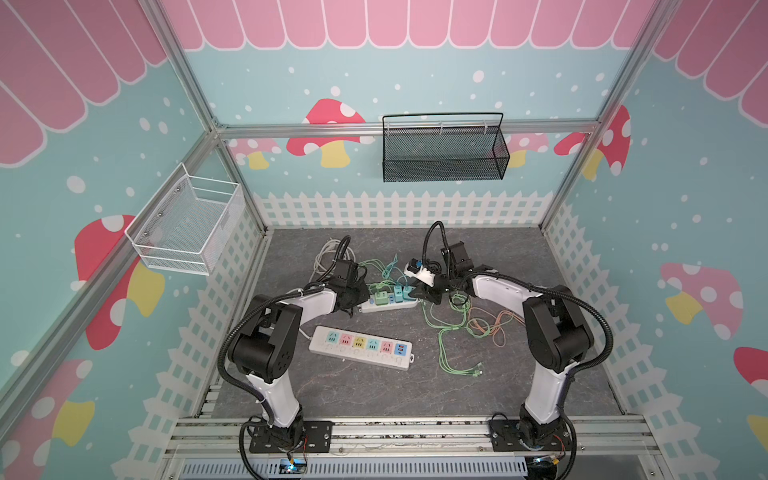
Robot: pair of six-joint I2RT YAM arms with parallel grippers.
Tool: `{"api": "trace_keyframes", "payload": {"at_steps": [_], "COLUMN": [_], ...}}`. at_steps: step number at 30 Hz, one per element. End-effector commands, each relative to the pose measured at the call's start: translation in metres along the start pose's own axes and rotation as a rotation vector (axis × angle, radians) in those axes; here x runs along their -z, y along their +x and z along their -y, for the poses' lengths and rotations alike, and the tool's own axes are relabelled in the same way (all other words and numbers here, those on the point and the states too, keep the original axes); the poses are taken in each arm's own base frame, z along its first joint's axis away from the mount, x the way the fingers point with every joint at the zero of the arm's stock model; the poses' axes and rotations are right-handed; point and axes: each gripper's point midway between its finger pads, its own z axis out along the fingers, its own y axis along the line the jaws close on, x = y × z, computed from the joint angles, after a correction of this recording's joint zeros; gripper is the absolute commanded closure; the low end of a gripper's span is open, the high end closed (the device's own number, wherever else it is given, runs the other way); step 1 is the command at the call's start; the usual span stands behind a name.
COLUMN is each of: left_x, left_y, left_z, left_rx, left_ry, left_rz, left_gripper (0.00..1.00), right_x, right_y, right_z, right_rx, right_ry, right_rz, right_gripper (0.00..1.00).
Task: Insert the plug
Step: 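Align the teal charger prongs over the next free socket with the right gripper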
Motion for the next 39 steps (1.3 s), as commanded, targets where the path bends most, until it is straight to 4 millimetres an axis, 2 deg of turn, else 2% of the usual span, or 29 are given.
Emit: {"api": "trace_keyframes", "payload": {"at_steps": [1, 4, 23, 29, 33, 39], "left_x": [-0.004, -0.005, -0.013, -0.014, -0.017, -0.019], "left_y": [0.005, 0.006, -0.004, -0.009, -0.008, -0.009], "left_z": [0.002, 0.001, 0.009, 0.013, 0.012, 0.012], "left_rx": [-0.015, -0.019, -0.034, -0.043, -0.042, -0.041], "left_ry": [0.012, 0.007, 0.022, 0.022, 0.02, 0.017], "left_rz": [-0.029, -0.031, -0.03, -0.032, -0.036, -0.038], "left_gripper": [0.74, 0.74, 0.74, 0.74, 0.74, 0.75], "right_x": [0.001, -0.005, -0.015, 0.0, 0.014, 0.021], "right_y": [-0.003, 0.008, 0.015, 0.004, -0.005, -0.005], "right_z": [0.002, 0.004, -0.004, -0.011, -0.007, -0.004], "right_rx": [0.048, 0.04, 0.069, 0.101, 0.103, 0.096], "right_ry": [-0.02, -0.041, -0.15, -0.159, -0.158, -0.158], "right_rz": [0.019, 0.008, 0.039, 0.074, 0.13, 0.155], "right_gripper": [1.0, 1.0, 1.0, 1.0, 1.0, 1.0]}}
